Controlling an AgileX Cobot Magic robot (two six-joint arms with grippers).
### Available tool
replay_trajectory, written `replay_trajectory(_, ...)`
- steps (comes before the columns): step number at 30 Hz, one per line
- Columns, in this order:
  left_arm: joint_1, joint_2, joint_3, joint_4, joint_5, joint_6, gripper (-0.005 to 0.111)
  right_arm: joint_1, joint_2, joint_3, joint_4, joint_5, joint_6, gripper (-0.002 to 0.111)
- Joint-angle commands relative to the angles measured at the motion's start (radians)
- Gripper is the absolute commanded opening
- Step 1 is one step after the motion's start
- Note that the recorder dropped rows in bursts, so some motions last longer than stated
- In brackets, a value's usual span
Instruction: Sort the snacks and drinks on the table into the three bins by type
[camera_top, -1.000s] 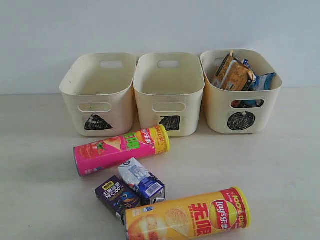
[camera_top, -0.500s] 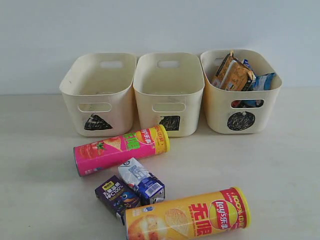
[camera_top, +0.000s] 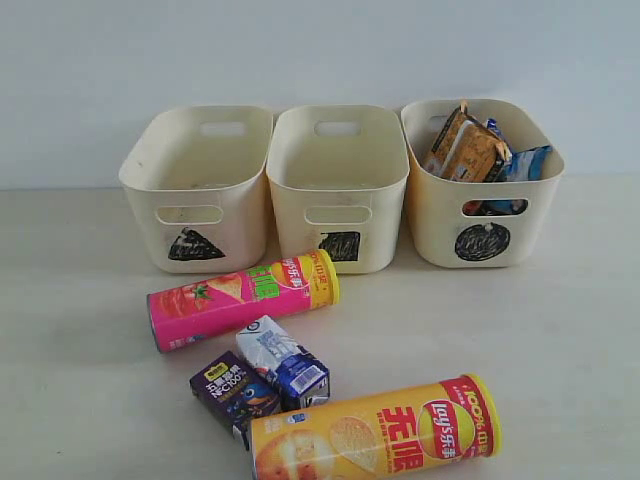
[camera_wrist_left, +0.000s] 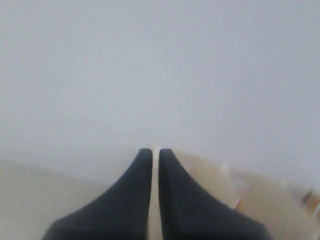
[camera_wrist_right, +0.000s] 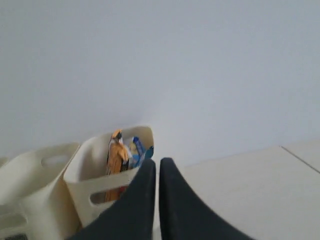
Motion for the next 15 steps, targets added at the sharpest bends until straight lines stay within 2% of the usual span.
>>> replay_trajectory(1,-0.001,-0.003,0.003,-0.042,-0.319,-0.401,0.004,0.002,-0.001,0.039,0.006,-0.168,0.086,0.0)
replay_trajectory(2,-0.001,-0.003,0.003,-0.042,-0.367,-0.459,0.004,0.002,-0.001,0.051,0.004,-0.173,0.086,0.0)
replay_trajectory(4,-0.001,-0.003,0.003,-0.042,-0.414,-0.465,0.004,0.002,-0.001,0.066,-0.012,-0.188,0.097,0.0)
replay_trajectory(6,-0.001,-0.003,0.003,-0.057,-0.42,-0.453,0.004,0.002,-0.001,0.066,-0.051,-0.234,0.17,0.0)
replay_trajectory(8,-0.001,-0.003,0.003,-0.123,-0.386,-0.51,0.004,0.002,-0.001,0.066,-0.171,-0.253,0.234,0.0)
replay_trajectory(10,-0.001,-0.003,-0.02,-0.125,-0.304,-0.602,0.004,0.002,-0.001,0.066,-0.333,-0.258,0.332,0.0)
replay_trajectory(12,-0.001,-0.003,-0.084,-0.081,-0.138,-0.618,0.004,0.002,0.001,0.066,-0.492,-0.258,0.432,0.0)
replay_trajectory(15,-0.001,0.006,-0.193,0.143,0.065,-0.618,0.004,0.002,0.001,0.066,-0.6,-0.218,0.511,0.0)
